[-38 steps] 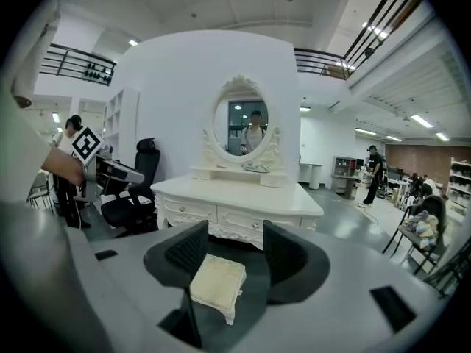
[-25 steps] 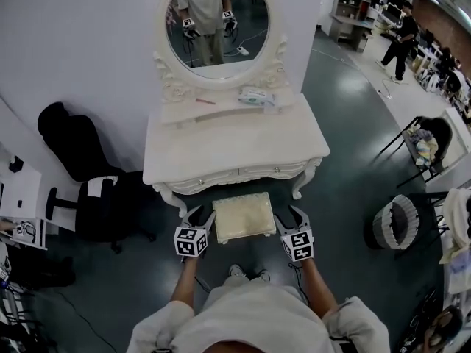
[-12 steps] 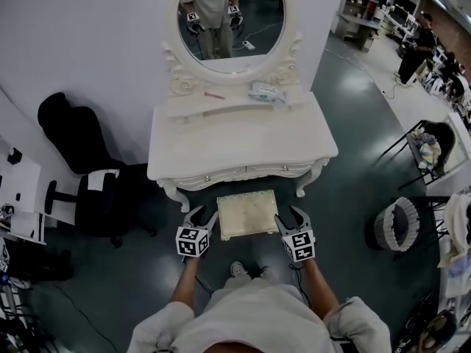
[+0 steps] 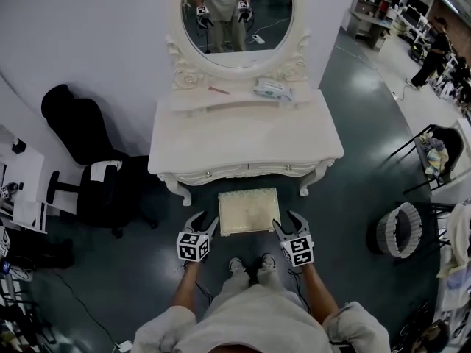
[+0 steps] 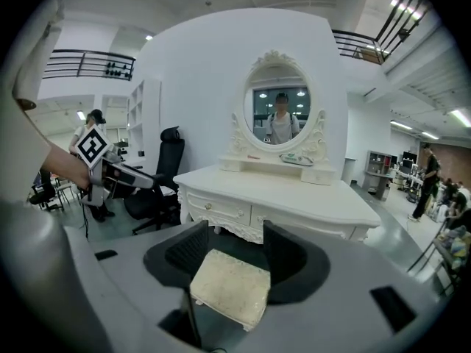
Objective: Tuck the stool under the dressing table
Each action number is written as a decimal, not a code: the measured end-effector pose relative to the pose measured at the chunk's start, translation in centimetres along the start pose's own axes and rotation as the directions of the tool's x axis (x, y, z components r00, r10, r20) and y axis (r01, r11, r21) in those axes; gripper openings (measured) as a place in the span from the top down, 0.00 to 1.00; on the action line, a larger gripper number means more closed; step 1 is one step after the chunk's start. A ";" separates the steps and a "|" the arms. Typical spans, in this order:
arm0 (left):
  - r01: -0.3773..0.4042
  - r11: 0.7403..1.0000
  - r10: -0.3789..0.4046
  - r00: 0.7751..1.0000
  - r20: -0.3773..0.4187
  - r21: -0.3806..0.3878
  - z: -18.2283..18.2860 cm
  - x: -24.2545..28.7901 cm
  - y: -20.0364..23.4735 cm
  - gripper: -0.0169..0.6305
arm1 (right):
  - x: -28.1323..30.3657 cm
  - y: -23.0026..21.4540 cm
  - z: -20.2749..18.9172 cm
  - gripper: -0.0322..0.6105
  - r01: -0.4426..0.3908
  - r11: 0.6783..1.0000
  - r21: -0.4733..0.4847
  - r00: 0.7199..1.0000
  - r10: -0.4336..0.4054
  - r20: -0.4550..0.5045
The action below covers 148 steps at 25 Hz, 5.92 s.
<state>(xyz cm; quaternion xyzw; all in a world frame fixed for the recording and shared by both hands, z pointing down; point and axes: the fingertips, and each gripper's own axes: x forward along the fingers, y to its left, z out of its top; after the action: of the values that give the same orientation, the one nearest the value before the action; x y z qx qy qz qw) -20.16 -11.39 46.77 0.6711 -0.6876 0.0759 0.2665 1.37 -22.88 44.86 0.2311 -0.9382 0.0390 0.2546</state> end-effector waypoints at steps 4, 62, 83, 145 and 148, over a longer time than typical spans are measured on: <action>-0.044 0.999 0.044 0.999 -0.012 -0.010 -0.8 0.8 -0.4 0.68 | 0.6 -1.2 0.1 0.61 -0.024 1.000 0.013 1.000 0.024 0.016; -0.088 0.989 0.060 0.974 -0.219 -0.118 -29.4 12.3 3.0 0.68 | 10.7 -2.6 -30.4 0.56 -0.031 0.990 0.135 0.968 0.063 -0.242; -0.104 0.986 0.069 0.964 -0.255 -0.126 -39.7 17.3 6.9 0.64 | 17.0 -3.2 -41.4 0.47 -0.010 0.989 0.150 0.953 0.055 -0.298; -0.063 0.998 0.065 0.977 -0.205 0.014 -40.6 27.4 12.4 0.54 | 26.7 -7.9 -43.0 0.55 0.037 0.999 0.029 0.970 -0.029 -0.241; -0.062 0.998 0.065 0.977 -0.201 0.022 -39.9 28.3 13.0 0.54 | 27.6 -8.5 -42.5 0.55 0.034 0.999 0.024 0.972 -0.028 -0.234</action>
<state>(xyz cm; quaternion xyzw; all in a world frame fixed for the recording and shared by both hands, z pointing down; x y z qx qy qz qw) -20.94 -16.83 97.10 0.6395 -0.6777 0.1572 0.3272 3.65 -33.75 95.05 0.2430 -0.8974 0.0750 0.3606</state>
